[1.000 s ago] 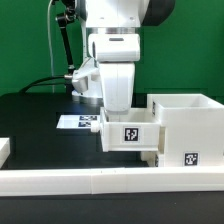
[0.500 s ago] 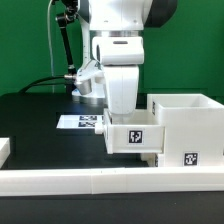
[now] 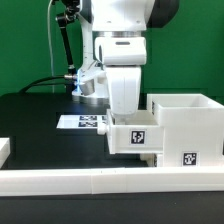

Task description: Assemble drawer

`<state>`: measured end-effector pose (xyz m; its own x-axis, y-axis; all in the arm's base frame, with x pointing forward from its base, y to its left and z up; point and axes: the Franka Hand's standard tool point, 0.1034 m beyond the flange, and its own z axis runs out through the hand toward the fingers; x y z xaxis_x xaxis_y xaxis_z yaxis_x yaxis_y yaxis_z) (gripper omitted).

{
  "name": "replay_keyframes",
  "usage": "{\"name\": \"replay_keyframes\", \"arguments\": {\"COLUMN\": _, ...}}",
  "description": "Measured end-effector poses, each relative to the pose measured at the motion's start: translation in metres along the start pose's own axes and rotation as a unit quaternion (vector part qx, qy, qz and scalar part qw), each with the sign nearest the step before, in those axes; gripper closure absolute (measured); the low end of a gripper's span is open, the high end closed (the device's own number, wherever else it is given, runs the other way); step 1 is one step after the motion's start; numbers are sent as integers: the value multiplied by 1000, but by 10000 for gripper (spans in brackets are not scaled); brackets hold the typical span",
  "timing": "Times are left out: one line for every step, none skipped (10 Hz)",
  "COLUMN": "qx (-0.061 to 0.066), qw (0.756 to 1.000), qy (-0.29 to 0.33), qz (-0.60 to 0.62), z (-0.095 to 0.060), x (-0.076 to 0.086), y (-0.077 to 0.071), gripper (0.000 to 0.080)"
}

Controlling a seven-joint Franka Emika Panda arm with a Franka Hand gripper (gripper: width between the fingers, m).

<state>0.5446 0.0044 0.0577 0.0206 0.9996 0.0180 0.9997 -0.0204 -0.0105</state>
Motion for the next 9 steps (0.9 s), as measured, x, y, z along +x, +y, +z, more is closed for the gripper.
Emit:
{"name": "replay_keyframes", "arguments": {"qx": 0, "qw": 1000, "qy": 0, "qz": -1, "z": 0, "x": 4, "y": 0, "gripper": 758}}
{"name": "replay_keyframes", "arguments": {"qx": 0, "qw": 1000, "qy": 0, "qz": -3, "z": 0, "x": 7, "y": 0, "gripper": 758}}
{"name": "replay_keyframes", "arguments": {"qx": 0, "qw": 1000, "qy": 0, "qz": -5, "z": 1, "x": 9, "y": -1, "gripper": 758}}
{"name": "replay_keyframes", "arguments": {"qx": -4, "qw": 1000, "qy": 1, "qz": -7, "z": 1, "x": 12, "y": 0, "gripper": 758}}
{"name": "replay_keyframes", "arguments": {"qx": -13, "qw": 1000, "qy": 3, "qz": -6, "z": 2, "x": 11, "y": 0, "gripper": 758}}
{"name": "replay_keyframes", "arguments": {"qx": -12, "qw": 1000, "qy": 3, "qz": -6, "z": 2, "x": 11, "y": 0, "gripper": 758}}
{"name": "replay_keyframes", "arguments": {"qx": -12, "qw": 1000, "qy": 3, "qz": -6, "z": 2, "x": 11, "y": 0, "gripper": 758}}
{"name": "replay_keyframes", "arguments": {"qx": -12, "qw": 1000, "qy": 3, "qz": -5, "z": 2, "x": 11, "y": 0, "gripper": 580}}
{"name": "replay_keyframes", "arguments": {"qx": -16, "qw": 1000, "qy": 3, "qz": -5, "z": -2, "x": 14, "y": 4, "gripper": 444}}
